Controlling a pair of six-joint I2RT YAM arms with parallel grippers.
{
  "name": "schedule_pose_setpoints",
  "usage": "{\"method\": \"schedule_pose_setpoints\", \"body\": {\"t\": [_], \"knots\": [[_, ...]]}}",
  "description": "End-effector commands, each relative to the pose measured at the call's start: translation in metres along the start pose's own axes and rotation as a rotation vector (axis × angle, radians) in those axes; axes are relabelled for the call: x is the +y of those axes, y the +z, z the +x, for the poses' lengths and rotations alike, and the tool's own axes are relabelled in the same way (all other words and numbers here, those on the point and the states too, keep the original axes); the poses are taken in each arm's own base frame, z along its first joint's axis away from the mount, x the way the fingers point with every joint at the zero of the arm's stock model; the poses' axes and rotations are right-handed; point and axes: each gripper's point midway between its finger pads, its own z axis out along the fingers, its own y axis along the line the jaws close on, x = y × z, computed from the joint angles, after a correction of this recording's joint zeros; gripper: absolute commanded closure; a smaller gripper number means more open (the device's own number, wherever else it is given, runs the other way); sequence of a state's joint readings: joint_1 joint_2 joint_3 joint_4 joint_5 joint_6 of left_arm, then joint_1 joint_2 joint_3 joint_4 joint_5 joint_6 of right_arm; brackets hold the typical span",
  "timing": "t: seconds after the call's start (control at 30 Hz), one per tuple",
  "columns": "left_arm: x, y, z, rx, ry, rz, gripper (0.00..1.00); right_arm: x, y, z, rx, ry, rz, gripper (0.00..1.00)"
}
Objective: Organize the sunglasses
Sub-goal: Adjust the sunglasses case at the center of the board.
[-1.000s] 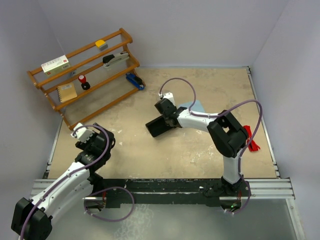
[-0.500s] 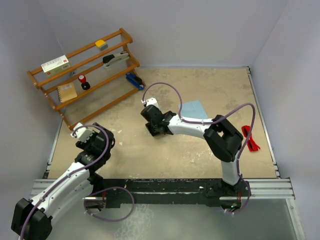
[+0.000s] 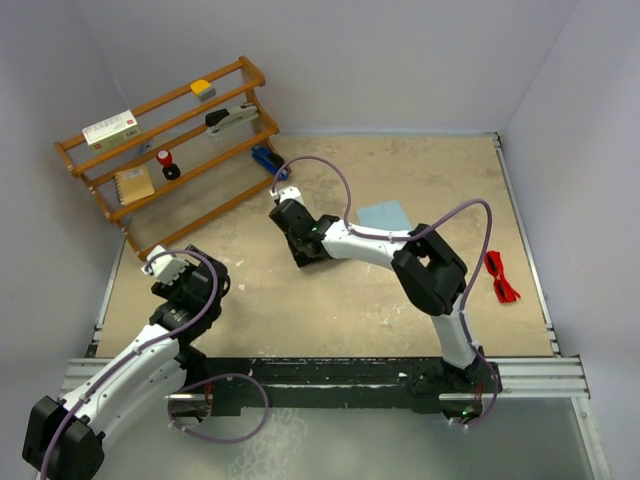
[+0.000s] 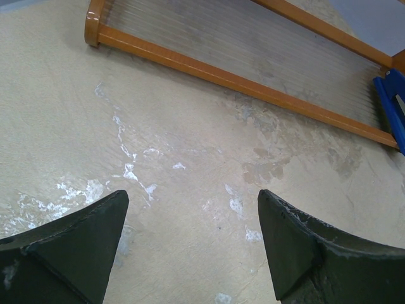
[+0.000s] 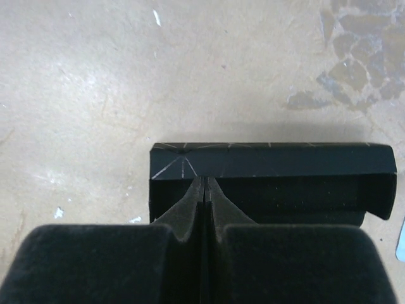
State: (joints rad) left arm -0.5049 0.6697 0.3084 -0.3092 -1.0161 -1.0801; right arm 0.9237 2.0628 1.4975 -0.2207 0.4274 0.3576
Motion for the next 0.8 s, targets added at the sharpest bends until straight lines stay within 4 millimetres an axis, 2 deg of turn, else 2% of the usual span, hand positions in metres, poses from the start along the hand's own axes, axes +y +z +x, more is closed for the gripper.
{"method": "schedule_pose_setpoints", "body": {"t": [0.0, 0.47, 0.77], "knots": [[-0.008, -0.001, -0.011, -0.019, -0.02, 0.012, 0.2, 0.003, -0.001, -0.024, -0.036, 0.0, -0.001, 1.0], [-0.007, -0.001, -0.01, -0.016, -0.016, 0.009, 0.2, -0.011, 0.023, -0.031, -0.018, 0.012, 0.039, 1.0], [-0.007, -0.001, -0.01, -0.015, -0.018, 0.01, 0.2, -0.015, 0.023, -0.034, -0.029, 0.016, 0.038, 1.0]]}}
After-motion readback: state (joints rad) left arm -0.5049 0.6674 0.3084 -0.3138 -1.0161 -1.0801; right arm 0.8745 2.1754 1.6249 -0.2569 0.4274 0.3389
